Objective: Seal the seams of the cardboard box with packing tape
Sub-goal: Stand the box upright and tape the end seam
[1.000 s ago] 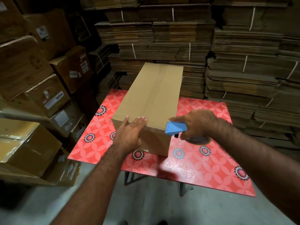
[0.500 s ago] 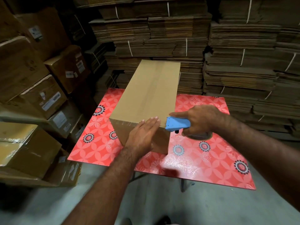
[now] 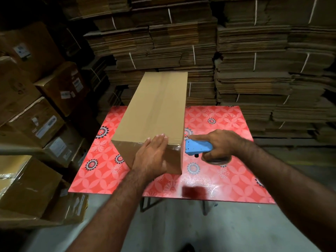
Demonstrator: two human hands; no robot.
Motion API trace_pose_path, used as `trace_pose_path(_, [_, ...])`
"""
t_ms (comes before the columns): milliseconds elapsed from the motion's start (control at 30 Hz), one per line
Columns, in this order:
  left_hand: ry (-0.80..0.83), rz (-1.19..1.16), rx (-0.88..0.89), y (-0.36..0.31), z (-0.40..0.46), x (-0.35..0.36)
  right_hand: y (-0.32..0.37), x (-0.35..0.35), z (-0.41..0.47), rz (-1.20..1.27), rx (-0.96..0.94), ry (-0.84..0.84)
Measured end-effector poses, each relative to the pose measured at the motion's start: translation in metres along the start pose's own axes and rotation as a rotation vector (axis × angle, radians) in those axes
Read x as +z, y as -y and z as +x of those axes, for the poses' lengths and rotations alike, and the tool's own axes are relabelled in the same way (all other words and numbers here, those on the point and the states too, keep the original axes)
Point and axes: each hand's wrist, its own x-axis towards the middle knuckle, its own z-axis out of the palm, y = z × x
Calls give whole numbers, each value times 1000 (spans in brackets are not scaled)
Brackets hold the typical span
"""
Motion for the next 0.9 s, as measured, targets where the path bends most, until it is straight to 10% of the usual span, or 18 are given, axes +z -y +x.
trace_pose_path(900, [28, 96, 255, -32, 24, 14, -14, 66, 21, 722, 36, -109])
